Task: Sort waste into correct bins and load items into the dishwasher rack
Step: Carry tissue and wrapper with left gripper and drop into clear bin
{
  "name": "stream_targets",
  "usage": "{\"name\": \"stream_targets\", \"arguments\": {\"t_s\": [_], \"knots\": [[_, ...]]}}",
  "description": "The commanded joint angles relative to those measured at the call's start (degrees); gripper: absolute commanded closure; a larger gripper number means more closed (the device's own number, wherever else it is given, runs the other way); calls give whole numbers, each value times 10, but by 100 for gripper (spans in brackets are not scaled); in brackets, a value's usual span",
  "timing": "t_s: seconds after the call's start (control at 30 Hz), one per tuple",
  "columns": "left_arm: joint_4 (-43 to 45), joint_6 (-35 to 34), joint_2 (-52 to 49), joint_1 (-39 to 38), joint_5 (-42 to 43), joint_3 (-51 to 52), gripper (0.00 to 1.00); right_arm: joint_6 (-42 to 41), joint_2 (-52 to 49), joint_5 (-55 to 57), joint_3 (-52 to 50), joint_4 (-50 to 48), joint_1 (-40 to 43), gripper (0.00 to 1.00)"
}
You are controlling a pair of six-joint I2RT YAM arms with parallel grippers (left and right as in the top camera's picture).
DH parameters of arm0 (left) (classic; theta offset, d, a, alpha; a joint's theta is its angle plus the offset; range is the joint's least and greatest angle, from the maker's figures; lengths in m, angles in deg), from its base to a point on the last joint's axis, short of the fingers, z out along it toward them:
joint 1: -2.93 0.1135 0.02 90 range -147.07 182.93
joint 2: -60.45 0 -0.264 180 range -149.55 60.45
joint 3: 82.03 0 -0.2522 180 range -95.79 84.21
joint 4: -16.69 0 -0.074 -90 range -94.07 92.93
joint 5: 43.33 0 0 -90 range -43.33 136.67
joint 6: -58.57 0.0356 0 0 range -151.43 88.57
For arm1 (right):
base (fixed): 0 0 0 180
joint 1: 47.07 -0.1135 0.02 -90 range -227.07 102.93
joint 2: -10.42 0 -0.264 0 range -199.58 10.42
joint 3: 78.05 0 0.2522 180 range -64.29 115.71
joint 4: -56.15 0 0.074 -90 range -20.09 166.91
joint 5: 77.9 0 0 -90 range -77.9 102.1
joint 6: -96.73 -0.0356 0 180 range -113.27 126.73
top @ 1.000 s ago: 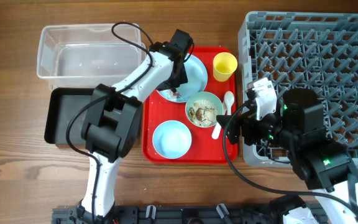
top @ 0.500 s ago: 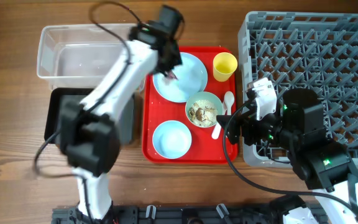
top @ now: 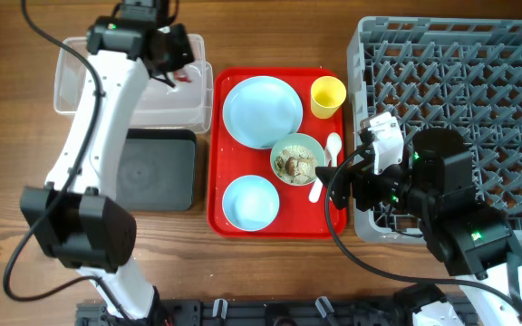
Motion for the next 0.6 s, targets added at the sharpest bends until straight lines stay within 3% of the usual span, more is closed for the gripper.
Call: {"name": "stream_targets", "arguments": {"t_s": [0.0, 0.13, 0.23, 0.4, 0.57], "knots": [[12, 27, -49, 34, -12, -3, 62, -4, -5, -9, 13, -3, 3, 0], [21, 27, -78, 52, -12, -3, 29, -4, -8, -9, 13, -3, 3, 1], [21, 27, -83, 54, -12, -3, 13, -5, -10, -9, 13, -3, 3, 0], [29, 33, -77, 54, 8, -3, 7, -4, -11, -9, 13, -4, 3, 0], [28, 91, -68, 37, 120, -3, 7, -4, -12, -9, 13, -5, 3, 0]]}}
